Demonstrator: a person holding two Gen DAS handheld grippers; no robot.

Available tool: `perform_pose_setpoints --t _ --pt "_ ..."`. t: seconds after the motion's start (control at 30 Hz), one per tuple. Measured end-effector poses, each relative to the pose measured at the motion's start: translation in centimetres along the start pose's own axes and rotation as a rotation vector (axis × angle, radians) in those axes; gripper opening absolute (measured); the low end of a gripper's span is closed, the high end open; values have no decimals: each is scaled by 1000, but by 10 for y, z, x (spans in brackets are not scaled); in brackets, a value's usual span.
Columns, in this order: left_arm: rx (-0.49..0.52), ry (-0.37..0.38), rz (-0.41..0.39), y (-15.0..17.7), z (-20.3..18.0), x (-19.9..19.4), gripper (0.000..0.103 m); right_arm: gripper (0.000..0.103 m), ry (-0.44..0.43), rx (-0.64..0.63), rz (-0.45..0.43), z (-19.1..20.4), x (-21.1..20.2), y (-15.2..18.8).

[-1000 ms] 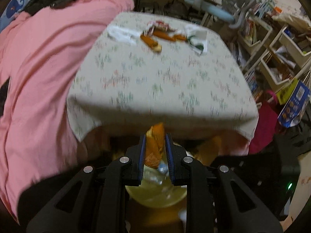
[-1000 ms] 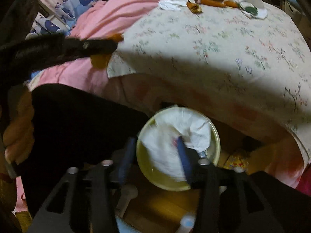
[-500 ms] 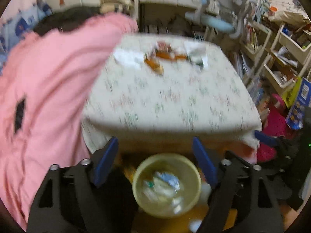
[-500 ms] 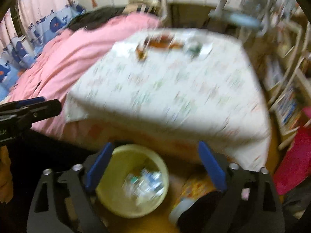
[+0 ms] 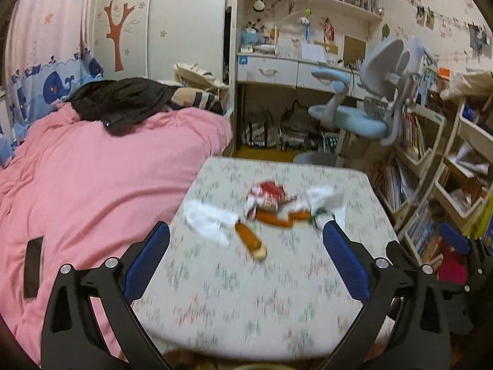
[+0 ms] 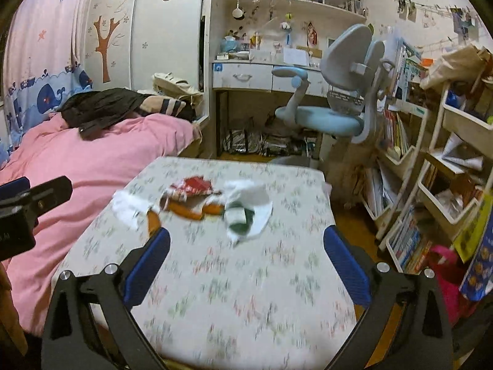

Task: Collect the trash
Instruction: 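Bring both tools back over the remaining trash on the table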

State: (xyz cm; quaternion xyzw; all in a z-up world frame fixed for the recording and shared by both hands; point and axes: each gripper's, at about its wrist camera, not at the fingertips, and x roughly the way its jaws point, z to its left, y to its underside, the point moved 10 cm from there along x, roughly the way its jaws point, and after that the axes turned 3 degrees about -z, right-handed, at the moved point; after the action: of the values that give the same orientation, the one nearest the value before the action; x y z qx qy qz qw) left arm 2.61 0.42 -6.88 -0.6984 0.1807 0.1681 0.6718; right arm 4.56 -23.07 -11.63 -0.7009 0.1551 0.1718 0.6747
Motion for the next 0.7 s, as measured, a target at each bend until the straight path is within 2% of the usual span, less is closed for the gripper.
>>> perform_pose_setpoints --t 0.17,0.33,0.53,0.7 --pt "-23 -6 -34 -29 -1 47 96 96 8 7 -23 -1 24 -13" --pt "-17 -10 -51 -47 -6 83 96 96 11 25 -8 2 47 -17" --pt "7 -29 -51 -40 -6 99 96 96 26 20 -7 6 58 -24" --pt "-6 -53 -69 -39 5 95 96 96 23 16 -6 8 57 -24"
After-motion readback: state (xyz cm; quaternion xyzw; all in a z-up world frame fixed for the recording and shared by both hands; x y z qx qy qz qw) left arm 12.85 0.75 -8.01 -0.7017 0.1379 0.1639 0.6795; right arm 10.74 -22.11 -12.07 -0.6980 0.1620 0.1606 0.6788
